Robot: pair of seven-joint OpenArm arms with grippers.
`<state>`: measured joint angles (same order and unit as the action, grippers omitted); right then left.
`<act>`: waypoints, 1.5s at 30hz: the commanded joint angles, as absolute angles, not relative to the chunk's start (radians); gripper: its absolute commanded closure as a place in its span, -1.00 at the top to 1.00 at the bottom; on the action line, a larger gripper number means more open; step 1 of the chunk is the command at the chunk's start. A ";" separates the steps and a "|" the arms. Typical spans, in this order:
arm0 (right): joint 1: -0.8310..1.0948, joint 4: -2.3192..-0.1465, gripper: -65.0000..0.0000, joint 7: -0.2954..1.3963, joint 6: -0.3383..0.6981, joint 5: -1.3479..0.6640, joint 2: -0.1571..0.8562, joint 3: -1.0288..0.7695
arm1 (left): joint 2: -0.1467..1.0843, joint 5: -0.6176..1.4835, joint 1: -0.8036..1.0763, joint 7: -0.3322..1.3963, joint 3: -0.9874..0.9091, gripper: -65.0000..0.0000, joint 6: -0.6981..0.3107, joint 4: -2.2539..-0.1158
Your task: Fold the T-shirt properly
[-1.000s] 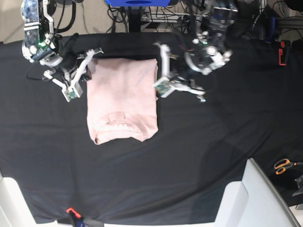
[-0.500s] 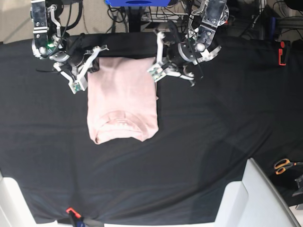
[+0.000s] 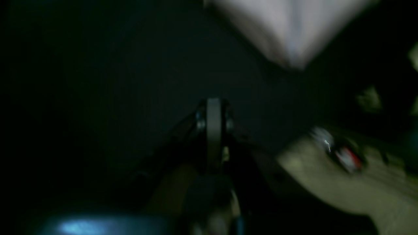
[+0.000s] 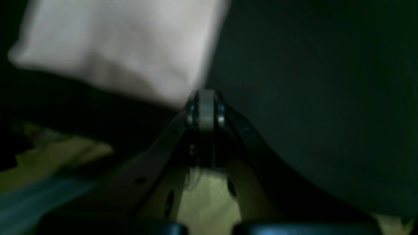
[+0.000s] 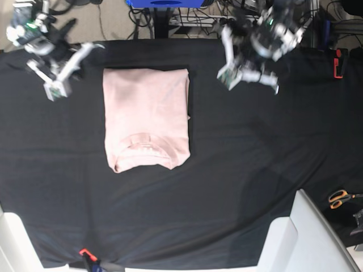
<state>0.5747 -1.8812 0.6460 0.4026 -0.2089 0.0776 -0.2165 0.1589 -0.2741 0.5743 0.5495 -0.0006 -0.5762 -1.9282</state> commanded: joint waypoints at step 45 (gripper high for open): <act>0.186 -0.039 -0.98 -0.372 -0.116 -0.220 0.076 0.254 | 0.143 -0.263 0.082 -0.371 0.065 -1.00 -0.286 -0.096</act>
